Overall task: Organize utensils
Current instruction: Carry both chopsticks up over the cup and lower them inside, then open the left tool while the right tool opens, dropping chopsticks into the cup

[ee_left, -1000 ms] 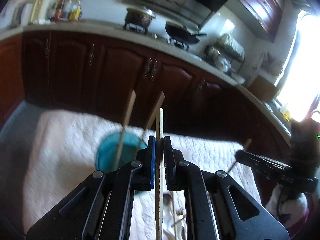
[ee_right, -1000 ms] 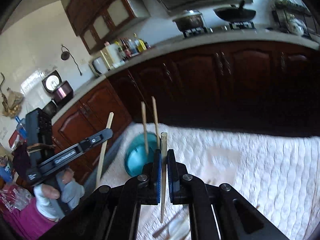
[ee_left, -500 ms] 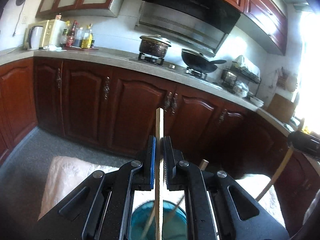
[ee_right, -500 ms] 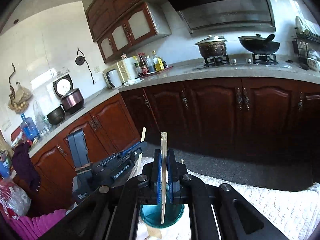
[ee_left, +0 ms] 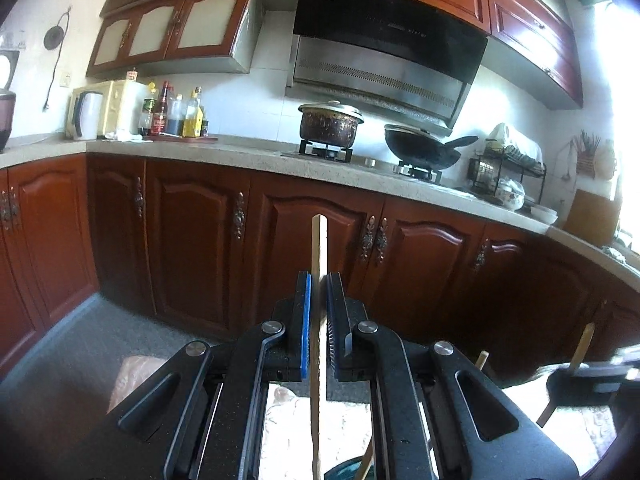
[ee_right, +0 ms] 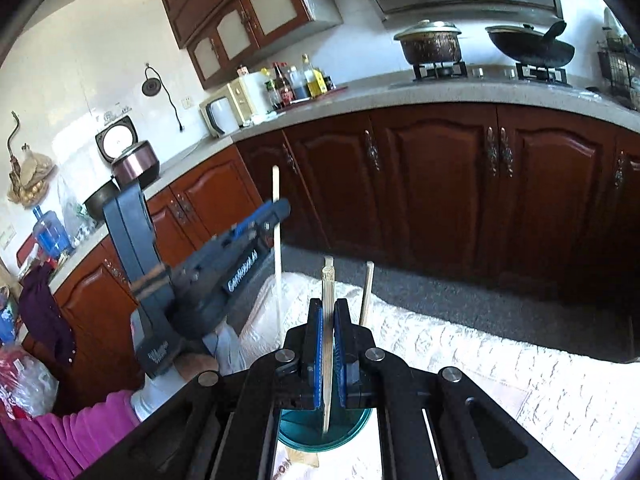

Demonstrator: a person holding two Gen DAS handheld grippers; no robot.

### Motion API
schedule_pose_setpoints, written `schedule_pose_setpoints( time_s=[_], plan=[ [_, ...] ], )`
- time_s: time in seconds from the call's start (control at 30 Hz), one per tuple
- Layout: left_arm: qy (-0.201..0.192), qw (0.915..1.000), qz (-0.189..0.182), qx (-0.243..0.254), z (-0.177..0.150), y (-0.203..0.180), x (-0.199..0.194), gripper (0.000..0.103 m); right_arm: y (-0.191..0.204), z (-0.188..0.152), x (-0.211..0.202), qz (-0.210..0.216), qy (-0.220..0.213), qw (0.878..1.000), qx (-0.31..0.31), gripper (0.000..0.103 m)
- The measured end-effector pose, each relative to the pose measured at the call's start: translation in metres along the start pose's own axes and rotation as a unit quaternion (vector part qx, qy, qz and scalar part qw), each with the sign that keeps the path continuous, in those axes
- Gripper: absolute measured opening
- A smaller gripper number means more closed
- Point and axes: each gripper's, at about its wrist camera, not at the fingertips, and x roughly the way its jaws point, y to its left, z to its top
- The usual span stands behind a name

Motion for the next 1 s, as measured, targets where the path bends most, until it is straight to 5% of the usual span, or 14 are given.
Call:
schedule_pose_setpoints(
  time_s=[0.63,0.77,0.87,0.93,1.0],
  plan=[
    [0.085,0.9960,-0.011,0.027,-0.043,-0.010,-0.026,0.006,-0.023,-0.015,0.029,0.015,0.031,0.998,0.060,0.005],
    [0.098,0.9949,-0.013,0.022,-0.049,-0.010,-0.033,0.006,-0.022,-0.021,0.025,0.004,0.042,0.997,0.064,0.022],
    [0.106,0.9939,-0.018,0.024,-0.053,-0.012,-0.040,0.011,-0.024,-0.029,0.023,0.001,0.047,0.996,0.074,0.028],
    [0.109,0.9936,-0.021,0.025,-0.054,-0.013,-0.045,0.028,-0.027,-0.034,0.021,-0.003,0.051,0.996,0.080,0.028],
    [0.110,0.9934,-0.023,0.021,-0.054,-0.013,-0.050,0.032,-0.030,-0.038,0.018,-0.007,0.053,0.995,0.085,0.028]
  ],
)
